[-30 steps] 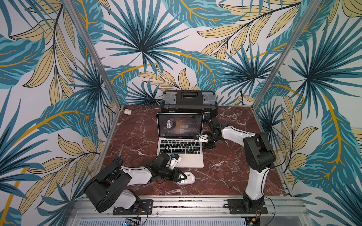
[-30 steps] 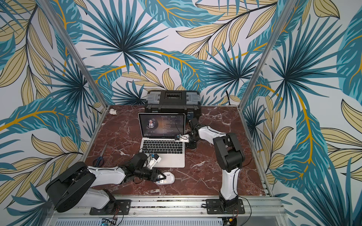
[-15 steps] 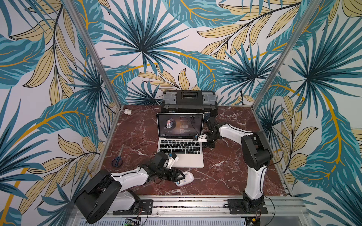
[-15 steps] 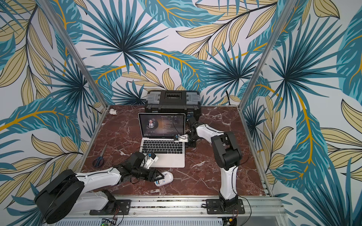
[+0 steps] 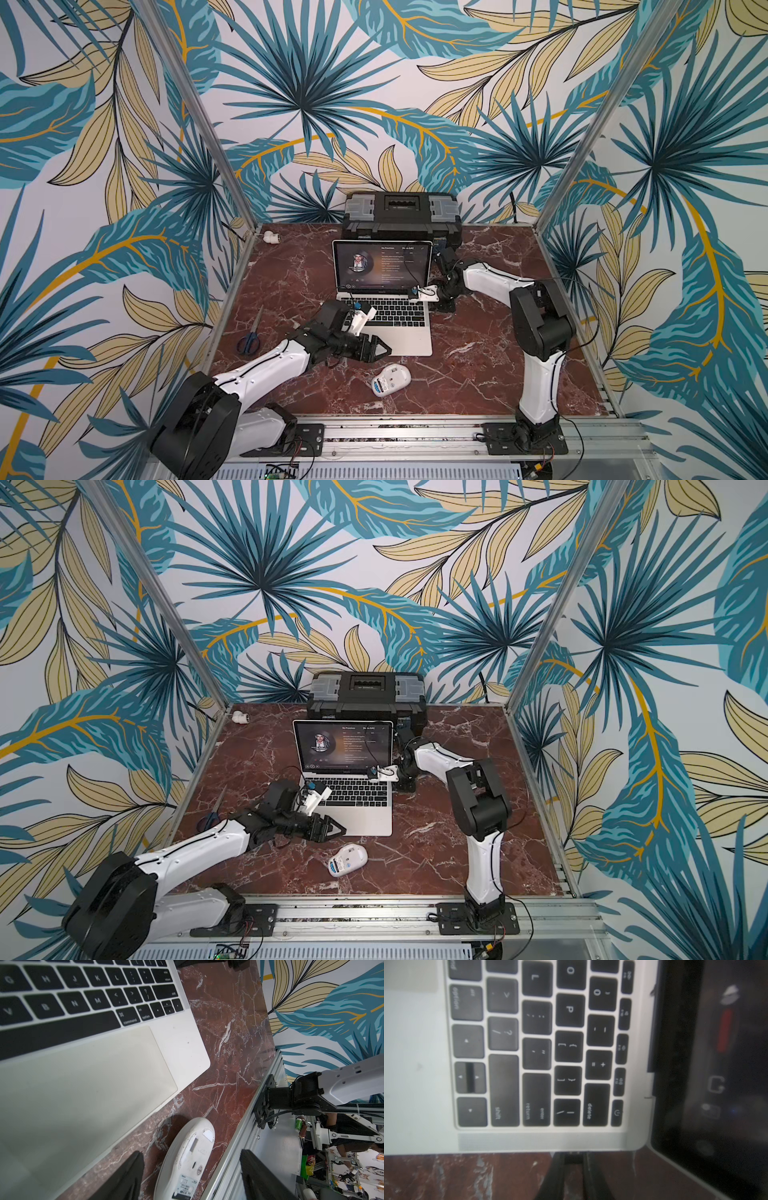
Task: Remove the wireless mouse receiver from the laptop
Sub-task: Take out the USB plug from the USB port.
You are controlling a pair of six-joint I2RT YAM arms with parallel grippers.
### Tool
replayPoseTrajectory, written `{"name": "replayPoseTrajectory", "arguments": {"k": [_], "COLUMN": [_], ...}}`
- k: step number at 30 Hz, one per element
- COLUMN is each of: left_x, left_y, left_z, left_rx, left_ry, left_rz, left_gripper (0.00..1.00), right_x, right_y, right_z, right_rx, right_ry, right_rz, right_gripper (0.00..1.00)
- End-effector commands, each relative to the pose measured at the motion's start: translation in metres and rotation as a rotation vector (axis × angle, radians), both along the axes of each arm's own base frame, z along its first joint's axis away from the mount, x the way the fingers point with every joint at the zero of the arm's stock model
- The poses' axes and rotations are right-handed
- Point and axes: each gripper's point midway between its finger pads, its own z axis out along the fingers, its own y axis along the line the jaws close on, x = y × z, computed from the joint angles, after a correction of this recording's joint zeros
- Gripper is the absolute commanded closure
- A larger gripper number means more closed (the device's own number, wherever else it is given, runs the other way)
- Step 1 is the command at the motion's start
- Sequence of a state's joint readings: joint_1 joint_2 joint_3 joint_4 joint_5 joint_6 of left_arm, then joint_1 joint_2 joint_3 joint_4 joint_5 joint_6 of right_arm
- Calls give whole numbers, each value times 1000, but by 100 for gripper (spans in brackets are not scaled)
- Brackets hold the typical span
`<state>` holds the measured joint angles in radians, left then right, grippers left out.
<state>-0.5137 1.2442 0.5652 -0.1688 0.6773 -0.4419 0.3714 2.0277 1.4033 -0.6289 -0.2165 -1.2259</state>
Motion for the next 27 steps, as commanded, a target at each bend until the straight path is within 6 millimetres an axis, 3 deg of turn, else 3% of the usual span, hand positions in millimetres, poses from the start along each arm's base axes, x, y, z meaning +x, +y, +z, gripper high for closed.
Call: {"name": "replayPoseTrajectory", "arguments": {"k": [1, 12, 17, 27], "left_x": [11, 28, 35, 44], "left_y": [-5, -5, -3, 4], "left_z": [11, 10, 6, 4], "left_rx": [-16, -36, -32, -19], "left_ry": [-29, -32, -27, -23], "left_rz": [-37, -36, -32, -47], "left_gripper": [22, 22, 22, 22], "right_x": [-12, -14, -12, 1], "right_y": [5, 8, 8, -14], "right_z": [-21, -17, -14, -1], "right_rx": [-25, -13, -4, 15], "right_ry": [49, 40, 26, -24], "right_rz": [38, 51, 44, -4], "right_gripper": [87, 99, 100, 100]}}
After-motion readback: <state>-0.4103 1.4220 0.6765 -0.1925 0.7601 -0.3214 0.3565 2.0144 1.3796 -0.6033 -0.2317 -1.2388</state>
